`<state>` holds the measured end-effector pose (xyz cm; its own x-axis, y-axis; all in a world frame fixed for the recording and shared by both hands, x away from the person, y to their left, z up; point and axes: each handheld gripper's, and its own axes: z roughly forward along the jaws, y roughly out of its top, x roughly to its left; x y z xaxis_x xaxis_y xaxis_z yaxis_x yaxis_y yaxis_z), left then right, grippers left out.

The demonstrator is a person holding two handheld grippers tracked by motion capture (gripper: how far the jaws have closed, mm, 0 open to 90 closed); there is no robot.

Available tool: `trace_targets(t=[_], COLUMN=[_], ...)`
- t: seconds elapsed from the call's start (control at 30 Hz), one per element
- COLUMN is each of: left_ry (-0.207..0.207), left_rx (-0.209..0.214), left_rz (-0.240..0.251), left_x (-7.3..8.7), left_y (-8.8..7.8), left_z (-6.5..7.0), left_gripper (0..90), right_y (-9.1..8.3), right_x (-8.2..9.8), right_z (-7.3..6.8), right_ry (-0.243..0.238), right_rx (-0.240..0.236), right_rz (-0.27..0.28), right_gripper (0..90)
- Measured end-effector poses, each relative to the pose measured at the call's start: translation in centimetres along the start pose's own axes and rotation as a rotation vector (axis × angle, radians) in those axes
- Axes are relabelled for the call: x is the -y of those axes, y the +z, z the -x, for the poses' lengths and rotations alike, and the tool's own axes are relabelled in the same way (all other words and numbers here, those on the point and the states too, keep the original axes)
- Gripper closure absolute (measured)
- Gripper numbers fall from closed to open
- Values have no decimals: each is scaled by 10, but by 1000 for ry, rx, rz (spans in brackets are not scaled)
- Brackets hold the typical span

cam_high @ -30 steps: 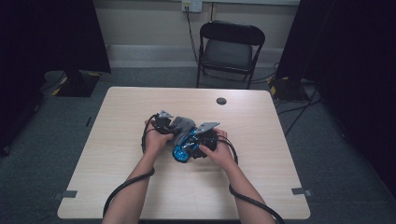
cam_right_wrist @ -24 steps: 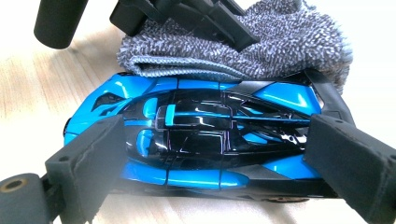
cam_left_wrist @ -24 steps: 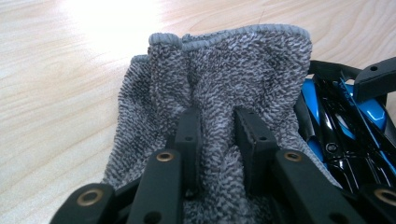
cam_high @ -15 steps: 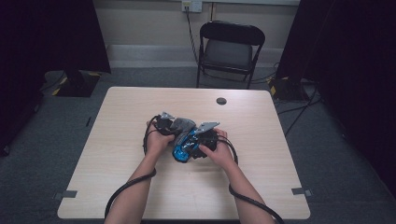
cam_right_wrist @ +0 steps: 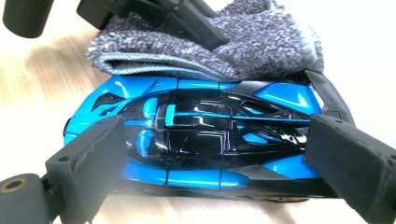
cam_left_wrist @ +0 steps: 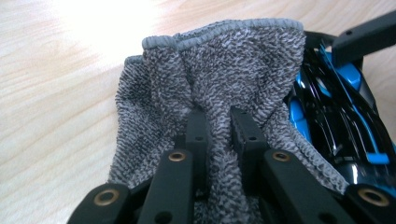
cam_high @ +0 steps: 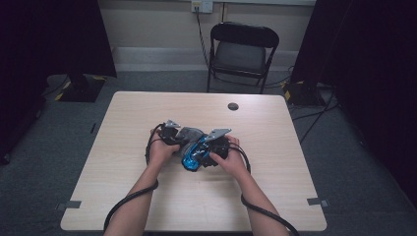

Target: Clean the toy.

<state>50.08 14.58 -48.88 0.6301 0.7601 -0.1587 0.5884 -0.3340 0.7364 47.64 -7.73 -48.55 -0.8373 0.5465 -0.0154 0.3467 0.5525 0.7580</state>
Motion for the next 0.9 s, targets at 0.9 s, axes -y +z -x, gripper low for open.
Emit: trace_targets(t=[0.9], left_ry=[3], left_rx=[33], left_rz=[-16], left_x=[19], left_y=[-24], left_z=[-2], left_gripper=[792], right_y=[0], right_x=[0], right_z=[-1], right_ry=[-1], right_rx=[2], right_rz=[0], right_gripper=[53])
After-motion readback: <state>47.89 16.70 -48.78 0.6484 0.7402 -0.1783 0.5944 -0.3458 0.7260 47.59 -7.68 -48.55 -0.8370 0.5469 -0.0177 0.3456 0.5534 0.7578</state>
